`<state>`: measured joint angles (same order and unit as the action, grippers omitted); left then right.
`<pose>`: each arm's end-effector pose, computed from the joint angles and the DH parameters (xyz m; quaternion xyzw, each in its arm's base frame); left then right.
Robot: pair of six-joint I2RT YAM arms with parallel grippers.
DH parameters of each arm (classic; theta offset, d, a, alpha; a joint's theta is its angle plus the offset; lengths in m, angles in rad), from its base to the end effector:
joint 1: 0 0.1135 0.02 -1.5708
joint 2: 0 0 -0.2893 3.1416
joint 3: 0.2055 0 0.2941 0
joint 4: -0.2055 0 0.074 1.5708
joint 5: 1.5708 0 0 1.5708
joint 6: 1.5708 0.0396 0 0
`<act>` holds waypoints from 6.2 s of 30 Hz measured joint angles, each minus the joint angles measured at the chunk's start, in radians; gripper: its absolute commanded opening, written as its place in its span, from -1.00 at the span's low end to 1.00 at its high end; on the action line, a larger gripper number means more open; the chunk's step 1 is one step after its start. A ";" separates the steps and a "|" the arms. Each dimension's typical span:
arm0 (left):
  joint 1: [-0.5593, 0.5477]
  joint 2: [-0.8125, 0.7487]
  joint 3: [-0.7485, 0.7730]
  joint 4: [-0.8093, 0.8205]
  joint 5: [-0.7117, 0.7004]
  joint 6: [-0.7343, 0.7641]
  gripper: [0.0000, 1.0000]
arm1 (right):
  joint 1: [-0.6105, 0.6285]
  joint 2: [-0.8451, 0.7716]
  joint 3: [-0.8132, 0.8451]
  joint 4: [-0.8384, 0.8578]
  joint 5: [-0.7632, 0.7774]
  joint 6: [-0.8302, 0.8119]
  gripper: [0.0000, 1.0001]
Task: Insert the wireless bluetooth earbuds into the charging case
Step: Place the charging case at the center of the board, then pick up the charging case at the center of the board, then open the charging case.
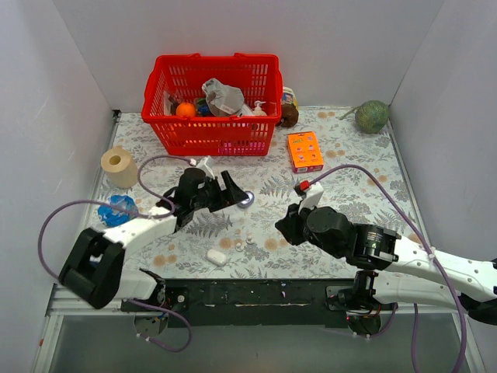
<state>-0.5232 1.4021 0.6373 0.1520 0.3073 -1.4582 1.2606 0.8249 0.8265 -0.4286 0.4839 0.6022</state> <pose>0.2644 -0.1663 0.1784 -0.3323 0.8147 -0.4554 0.1360 0.0819 0.1951 0.3413 -0.1412 0.8145 0.3014 0.4752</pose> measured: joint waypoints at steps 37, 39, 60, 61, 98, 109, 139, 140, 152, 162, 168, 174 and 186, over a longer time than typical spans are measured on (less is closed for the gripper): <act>-0.441 -0.559 -0.118 -0.903 -0.502 -0.432 0.96 | 0.000 0.087 -0.108 0.038 -0.058 0.027 -0.49; -0.460 -0.519 -0.102 -0.920 -0.525 -0.439 0.96 | 0.000 0.076 -0.123 0.041 -0.061 0.027 -0.49; -0.542 -0.075 0.114 -0.923 -0.595 -0.065 0.96 | 0.000 -0.033 -0.219 0.062 -0.067 0.005 -0.47; -0.540 -0.058 0.114 -0.926 -0.586 -0.062 0.96 | 0.000 -0.031 -0.219 0.062 -0.067 0.003 -0.47; -0.520 -0.069 0.041 -0.893 -0.600 -0.290 0.54 | 0.000 0.054 -0.219 0.081 -0.076 -0.026 -0.47; -0.527 -0.077 0.032 -0.888 -0.616 -0.289 -0.73 | 0.000 0.054 -0.219 0.081 -0.076 -0.026 -0.47; -0.618 -0.631 -0.423 0.422 -0.296 0.825 -1.00 | -0.090 0.391 0.470 -0.203 -0.285 -0.195 0.57; -0.618 -0.634 -0.423 0.425 -0.291 0.849 -1.00 | -0.090 0.404 0.471 -0.207 -0.286 -0.200 0.58; -0.618 -0.713 -0.423 0.423 -0.327 0.946 -1.00 | -0.095 0.427 0.467 -0.232 -0.329 -0.217 0.52; -0.618 -0.726 -0.410 0.387 -0.333 0.949 -1.00 | -0.107 0.436 0.430 -0.226 -0.357 -0.213 0.52; -0.618 -0.727 -0.410 0.367 -0.336 0.949 -1.00 | -0.132 0.435 0.417 -0.217 -0.383 -0.207 0.52; -0.618 -0.750 -0.410 0.338 -0.357 0.949 -1.00 | -0.163 0.400 0.405 -0.206 -0.386 -0.202 0.52; -0.618 -0.764 -0.410 0.330 -0.365 0.946 -1.00 | -0.195 0.253 0.304 -0.114 -0.411 -0.194 0.45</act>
<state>-1.1412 0.6384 0.2276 0.4816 -0.0578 -0.5125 1.0660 1.0782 1.1301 -0.5423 0.0727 0.4084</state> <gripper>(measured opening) 0.673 0.740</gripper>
